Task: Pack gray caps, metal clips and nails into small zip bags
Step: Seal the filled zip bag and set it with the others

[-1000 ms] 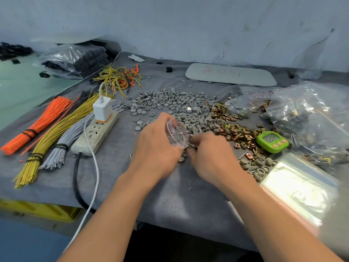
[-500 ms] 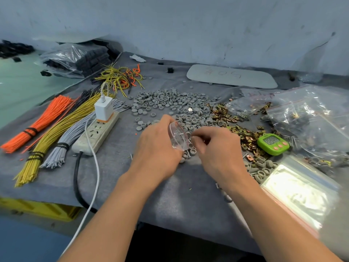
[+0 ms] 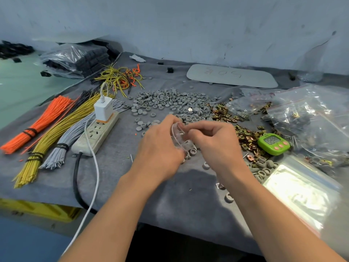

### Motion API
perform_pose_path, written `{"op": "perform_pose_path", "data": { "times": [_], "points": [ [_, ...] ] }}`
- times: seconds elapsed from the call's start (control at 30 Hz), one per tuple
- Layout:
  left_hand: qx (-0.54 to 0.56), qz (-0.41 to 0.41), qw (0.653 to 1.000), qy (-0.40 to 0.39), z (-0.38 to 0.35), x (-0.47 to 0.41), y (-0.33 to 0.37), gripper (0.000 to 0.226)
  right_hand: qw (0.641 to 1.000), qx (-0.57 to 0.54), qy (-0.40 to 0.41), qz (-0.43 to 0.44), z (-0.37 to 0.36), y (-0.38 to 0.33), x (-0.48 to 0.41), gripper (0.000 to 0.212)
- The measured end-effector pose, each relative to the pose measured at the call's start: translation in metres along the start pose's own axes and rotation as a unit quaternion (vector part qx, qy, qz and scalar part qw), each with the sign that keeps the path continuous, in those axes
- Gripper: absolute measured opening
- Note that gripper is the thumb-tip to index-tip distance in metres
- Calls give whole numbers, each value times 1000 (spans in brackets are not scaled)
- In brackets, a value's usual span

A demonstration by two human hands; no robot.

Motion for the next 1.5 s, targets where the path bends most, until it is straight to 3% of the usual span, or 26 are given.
{"op": "perform_pose_path", "data": {
  "times": [0.1, 0.2, 0.33, 0.47, 0.67, 0.93, 1.1, 1.27, 1.4, 1.5],
  "points": [
    [10, 25, 999, 43, 5, -3, -5, 40, 997, 55, 48, -40, 7, 5, -5, 24],
    [8, 33, 997, 71, 8, -4, -8, 41, 976, 213, -35, -36, 4, 9, 1, 21],
    [4, 43, 997, 71, 7, -5, -11, 42, 918, 345, -193, 11, -16, 9, 16, 36],
    [-1, 46, 997, 64, 7, -5, -10, 42, 892, 408, -193, 4, -22, 9, 15, 44],
    [-10, 47, 997, 56, 8, -5, -14, 47, 906, 405, -123, 1, -19, 9, 16, 32],
    [-21, 43, 998, 48, 8, -4, -15, 49, 907, 405, -106, -40, -14, 10, 9, 30],
    [-30, 43, 997, 55, 8, -5, -16, 52, 944, 310, -90, -70, -11, 11, 8, 17],
    [-67, 16, 997, 42, 8, -3, -12, 54, 990, 141, 11, -6, -5, -4, 8, 17],
    [-51, -40, 998, -20, 4, 1, -6, 53, 998, 45, -26, 24, -8, -13, 14, 29],
    [-33, -72, 996, -29, 1, 3, -1, 38, 995, 77, -62, 34, -10, -9, 12, 24]
  ]
}}
Point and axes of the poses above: each hand's wrist, its own x-axis away from the middle knuckle, its own z-axis out of the back of the hand, y = z × x, the point moved 1 cm from there along -x, towards the middle knuckle, and after that the axes turned 3 degrees about -x, right-handed, at the moved point
